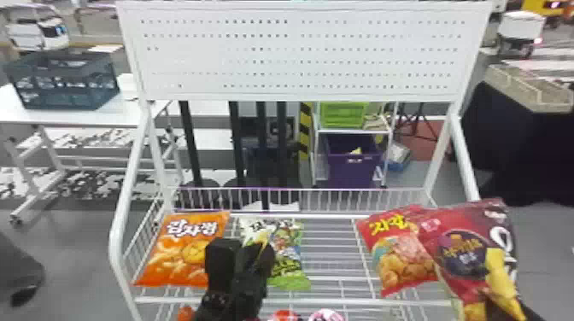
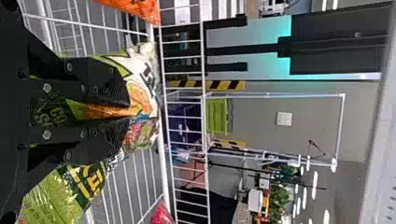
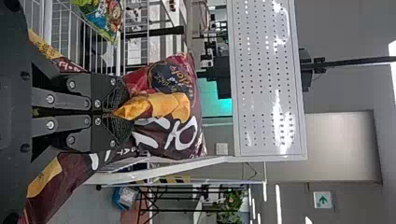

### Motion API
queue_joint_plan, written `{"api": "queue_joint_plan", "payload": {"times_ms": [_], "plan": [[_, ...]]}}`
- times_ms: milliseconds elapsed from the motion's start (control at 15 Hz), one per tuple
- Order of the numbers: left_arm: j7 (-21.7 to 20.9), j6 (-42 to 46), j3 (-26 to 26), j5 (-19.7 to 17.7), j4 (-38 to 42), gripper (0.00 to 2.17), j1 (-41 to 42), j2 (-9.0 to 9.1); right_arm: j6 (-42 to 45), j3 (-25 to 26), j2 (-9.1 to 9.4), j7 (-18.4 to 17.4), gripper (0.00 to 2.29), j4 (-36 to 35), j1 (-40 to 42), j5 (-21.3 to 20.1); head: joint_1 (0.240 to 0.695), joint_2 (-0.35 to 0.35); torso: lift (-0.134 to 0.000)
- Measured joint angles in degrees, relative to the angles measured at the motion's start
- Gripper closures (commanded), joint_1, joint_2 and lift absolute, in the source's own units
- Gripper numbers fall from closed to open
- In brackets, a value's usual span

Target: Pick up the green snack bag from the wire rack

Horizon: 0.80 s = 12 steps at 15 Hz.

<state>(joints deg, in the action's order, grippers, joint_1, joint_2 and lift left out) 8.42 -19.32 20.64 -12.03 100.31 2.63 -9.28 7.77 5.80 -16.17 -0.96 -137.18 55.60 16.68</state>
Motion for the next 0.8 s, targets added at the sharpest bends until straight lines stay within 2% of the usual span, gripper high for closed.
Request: {"api": "queue_joint_plan", "payload": {"times_ms": [267, 467, 600, 800], "plan": [[-0.23, -0.69, -0.77, 0.52, 11.16, 2.14, 6.19, -1.38, 0.00, -0.20, -0.15, -0.01, 2.19, 0.31, -0.35, 0.11, 0.499, 0.000, 0.000], [-0.10, -0.46, -3.35, 0.27, 21.33, 2.14, 14.44, -4.03, 0.00, -0.49, -0.35, -0.03, 2.19, 0.86, -0.80, 0.22, 0.499, 0.000, 0.000], [0.04, 2.46, -6.62, 0.11, 28.07, 2.14, 21.96, -5.87, 0.00, -0.71, -0.53, -0.02, 2.19, 1.32, -1.22, 0.29, 0.499, 0.000, 0.000], [-0.70, 11.62, -12.19, 0.06, 33.54, 2.14, 32.73, -6.87, 0.00, -0.91, -0.81, -0.07, 2.19, 1.90, -1.87, 0.49, 0.499, 0.000, 0.000]]}}
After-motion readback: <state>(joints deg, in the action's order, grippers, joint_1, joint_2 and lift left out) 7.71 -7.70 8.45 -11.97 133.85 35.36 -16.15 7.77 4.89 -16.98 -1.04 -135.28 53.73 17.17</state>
